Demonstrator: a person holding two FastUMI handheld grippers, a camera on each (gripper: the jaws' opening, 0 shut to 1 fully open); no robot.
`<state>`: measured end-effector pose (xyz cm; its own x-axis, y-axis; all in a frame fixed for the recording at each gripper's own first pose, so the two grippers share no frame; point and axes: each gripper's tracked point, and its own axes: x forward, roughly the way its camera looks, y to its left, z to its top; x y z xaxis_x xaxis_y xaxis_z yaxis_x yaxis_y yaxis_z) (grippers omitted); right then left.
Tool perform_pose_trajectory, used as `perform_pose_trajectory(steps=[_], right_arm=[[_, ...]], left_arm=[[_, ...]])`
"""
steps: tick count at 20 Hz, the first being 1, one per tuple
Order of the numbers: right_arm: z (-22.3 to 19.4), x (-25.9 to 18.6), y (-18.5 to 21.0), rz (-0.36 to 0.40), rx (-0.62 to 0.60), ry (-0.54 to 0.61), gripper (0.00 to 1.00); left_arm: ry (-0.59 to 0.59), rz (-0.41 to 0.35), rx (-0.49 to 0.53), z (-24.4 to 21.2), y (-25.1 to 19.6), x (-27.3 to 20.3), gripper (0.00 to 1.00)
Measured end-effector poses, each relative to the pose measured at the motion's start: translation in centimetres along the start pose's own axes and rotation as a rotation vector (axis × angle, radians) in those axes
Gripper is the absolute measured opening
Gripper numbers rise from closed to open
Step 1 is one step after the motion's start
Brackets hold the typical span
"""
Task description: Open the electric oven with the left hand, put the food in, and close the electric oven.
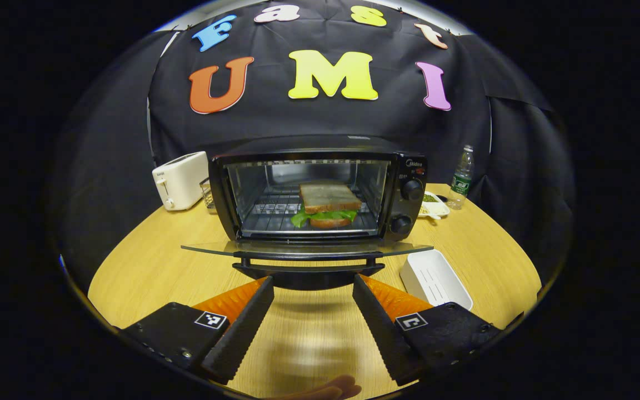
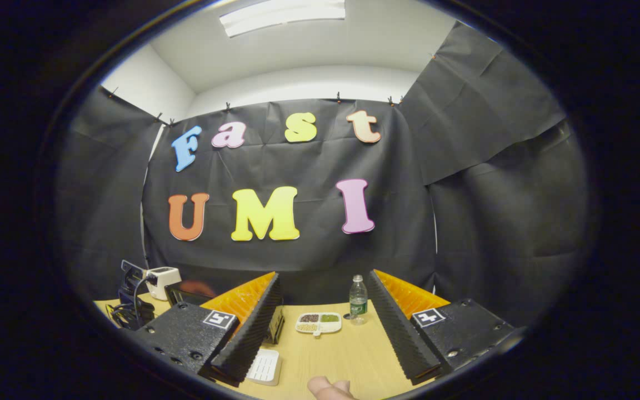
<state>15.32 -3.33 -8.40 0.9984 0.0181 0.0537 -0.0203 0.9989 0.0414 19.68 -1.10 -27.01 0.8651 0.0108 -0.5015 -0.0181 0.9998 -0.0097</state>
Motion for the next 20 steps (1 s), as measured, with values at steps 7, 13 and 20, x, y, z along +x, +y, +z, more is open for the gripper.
perform_pose_trajectory(steps=[7, 13, 20], right_arm=[[0.0, -0.3, -1.2, -0.014, -0.015, 0.012, 0.96], [-0.2, -0.8, -1.9, -0.032, -0.019, 0.032, 1.00], [1.2, -3.8, -1.6, -0.034, -0.023, 0.028, 0.96]], left_arm=[[-0.118, 0.003, -0.006, 5.8, 1.0, 2.3, 0.94], [-0.122, -0.004, -0.009, 7.1, 1.2, 4.5, 0.94], [-0.238, 0.017, -0.019, 9.5, 1.9, -4.1, 0.94]])
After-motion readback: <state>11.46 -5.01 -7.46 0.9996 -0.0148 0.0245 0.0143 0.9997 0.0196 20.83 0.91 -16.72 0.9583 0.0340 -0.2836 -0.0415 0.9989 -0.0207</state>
